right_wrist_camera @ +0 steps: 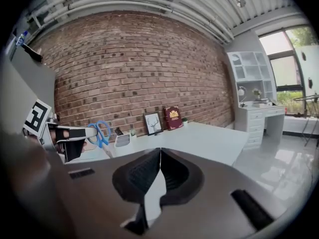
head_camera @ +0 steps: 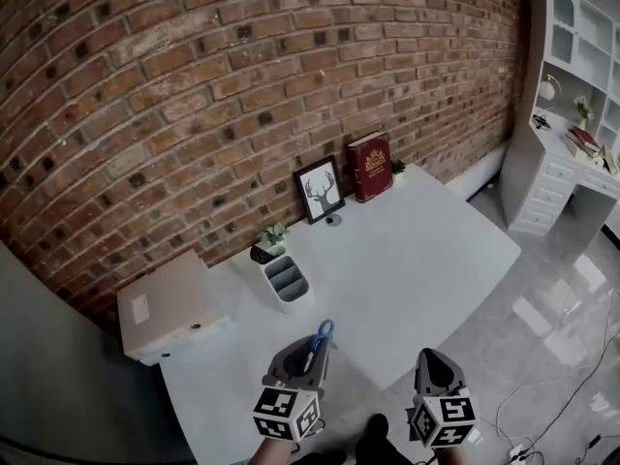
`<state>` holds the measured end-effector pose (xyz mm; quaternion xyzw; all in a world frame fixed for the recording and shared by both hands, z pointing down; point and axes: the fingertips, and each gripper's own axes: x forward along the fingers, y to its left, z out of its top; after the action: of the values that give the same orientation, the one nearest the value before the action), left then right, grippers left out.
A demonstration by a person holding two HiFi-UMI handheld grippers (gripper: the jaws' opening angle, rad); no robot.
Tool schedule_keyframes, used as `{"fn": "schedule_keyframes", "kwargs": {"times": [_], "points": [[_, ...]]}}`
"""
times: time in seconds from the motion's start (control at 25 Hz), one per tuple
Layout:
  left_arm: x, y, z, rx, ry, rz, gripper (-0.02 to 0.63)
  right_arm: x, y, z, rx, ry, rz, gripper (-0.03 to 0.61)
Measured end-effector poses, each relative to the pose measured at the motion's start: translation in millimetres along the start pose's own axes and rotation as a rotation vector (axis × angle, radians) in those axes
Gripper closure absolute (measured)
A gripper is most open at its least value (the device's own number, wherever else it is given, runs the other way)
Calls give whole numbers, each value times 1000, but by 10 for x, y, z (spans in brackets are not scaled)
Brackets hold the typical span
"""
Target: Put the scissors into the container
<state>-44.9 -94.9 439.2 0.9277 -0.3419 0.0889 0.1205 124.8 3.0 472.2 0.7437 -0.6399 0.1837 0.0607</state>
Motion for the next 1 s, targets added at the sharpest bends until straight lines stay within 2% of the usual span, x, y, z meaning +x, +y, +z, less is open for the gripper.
{"fn": "schedule_keyframes", "kwargs": {"times": [0.28,0.6,0.84,1.0], "points": [[-86,277,32,-38,-27,232,569,550,132,150,-54,32,210,577],[-302,426,64,-88,-72,445,569,896,375,207,-119,67,416,577],[-431,473,59,-110,-78,529,569,946,498,178,-137,88,492,578],[-491,548,93,-115,-84,555,569,981,567,160,-138,96,510,577]]}}
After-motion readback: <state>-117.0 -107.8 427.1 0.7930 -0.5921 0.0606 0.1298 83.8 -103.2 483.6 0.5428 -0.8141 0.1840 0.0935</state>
